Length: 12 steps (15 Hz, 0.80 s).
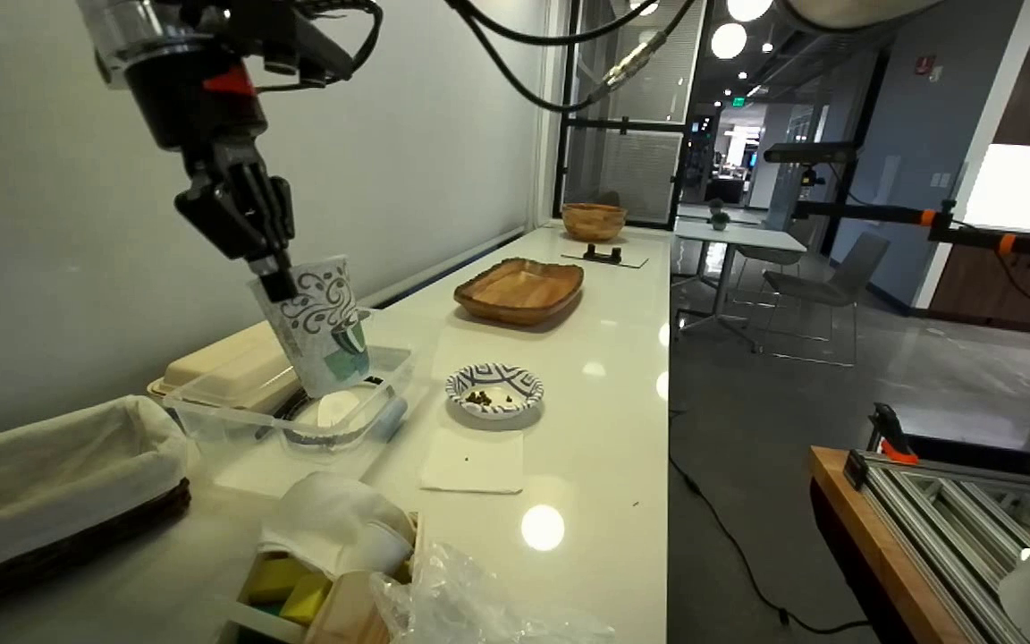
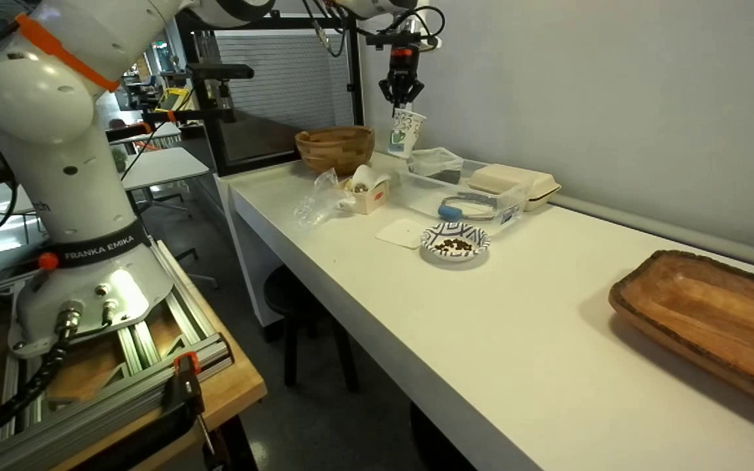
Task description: Pour the contents in the coffee cup into the black and white bowl.
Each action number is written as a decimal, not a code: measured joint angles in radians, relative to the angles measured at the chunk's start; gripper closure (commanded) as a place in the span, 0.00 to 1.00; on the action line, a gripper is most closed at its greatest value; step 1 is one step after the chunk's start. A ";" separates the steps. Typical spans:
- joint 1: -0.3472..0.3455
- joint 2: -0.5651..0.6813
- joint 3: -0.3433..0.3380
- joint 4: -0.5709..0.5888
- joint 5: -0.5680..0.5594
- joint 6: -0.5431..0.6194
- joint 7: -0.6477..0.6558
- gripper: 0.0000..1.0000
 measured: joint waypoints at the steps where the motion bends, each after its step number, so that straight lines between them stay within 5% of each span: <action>1: 0.023 0.030 -0.004 0.037 -0.030 -0.006 0.014 0.99; 7: 0.092 0.147 -0.025 0.199 -0.080 -0.010 0.081 0.99; 12: 0.103 0.171 -0.025 0.264 -0.072 0.104 0.108 0.99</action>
